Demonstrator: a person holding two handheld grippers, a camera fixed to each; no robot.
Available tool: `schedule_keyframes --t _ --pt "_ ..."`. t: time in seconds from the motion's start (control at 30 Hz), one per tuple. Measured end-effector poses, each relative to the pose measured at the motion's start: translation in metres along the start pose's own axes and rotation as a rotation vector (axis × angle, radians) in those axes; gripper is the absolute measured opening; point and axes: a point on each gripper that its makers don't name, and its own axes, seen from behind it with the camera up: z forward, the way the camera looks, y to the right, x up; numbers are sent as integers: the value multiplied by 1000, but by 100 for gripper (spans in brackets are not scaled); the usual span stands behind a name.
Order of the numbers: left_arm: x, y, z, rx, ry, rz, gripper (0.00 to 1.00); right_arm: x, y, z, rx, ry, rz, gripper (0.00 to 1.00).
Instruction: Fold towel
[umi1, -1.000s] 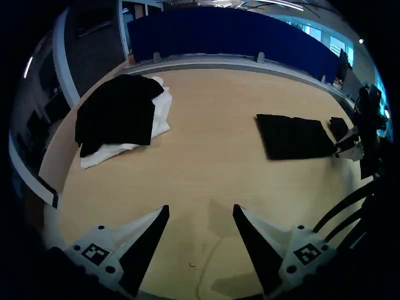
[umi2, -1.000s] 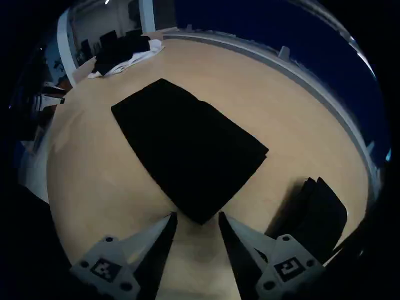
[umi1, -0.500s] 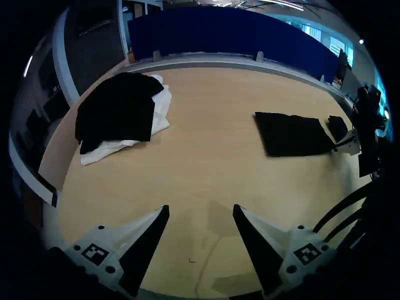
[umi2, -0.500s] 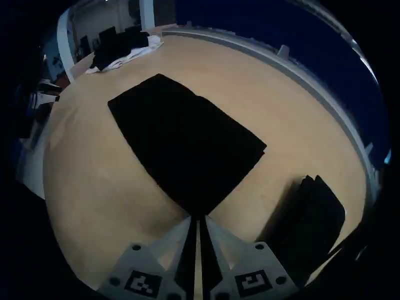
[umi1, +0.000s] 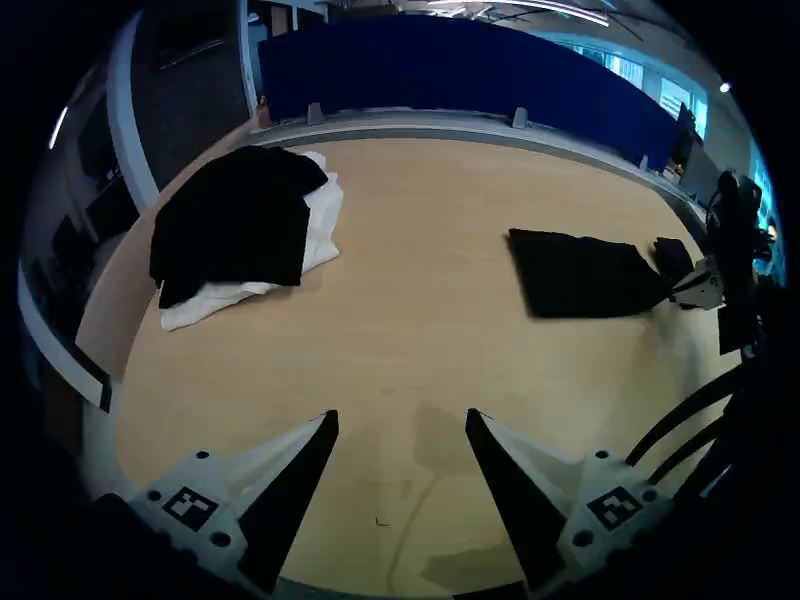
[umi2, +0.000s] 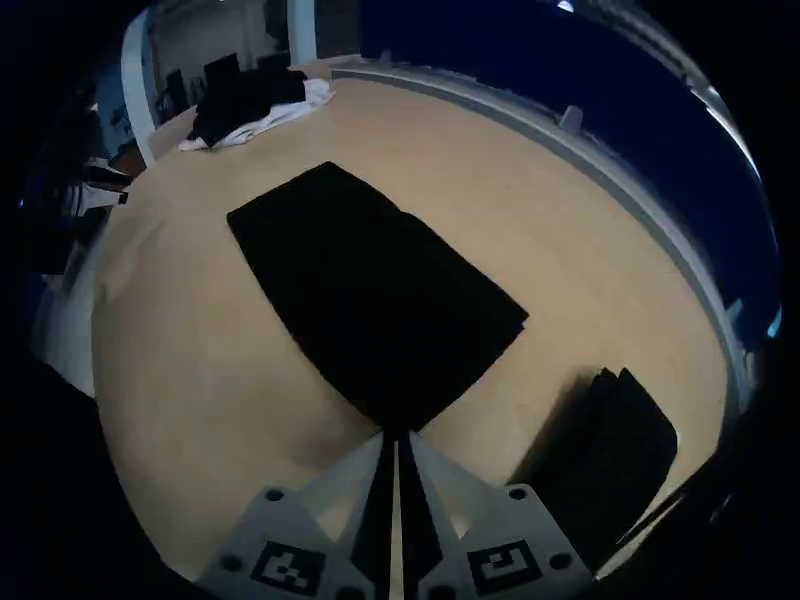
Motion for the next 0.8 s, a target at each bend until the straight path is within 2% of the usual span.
schedule_keyframes --t 0.5,0.8 --pt "10 4 -9 -26 43 -29 94 101 1 -25 -7 89 -143 2" --pt "12 5 -12 -37 61 -37 94 123 0 -24 -9 87 -195 2"
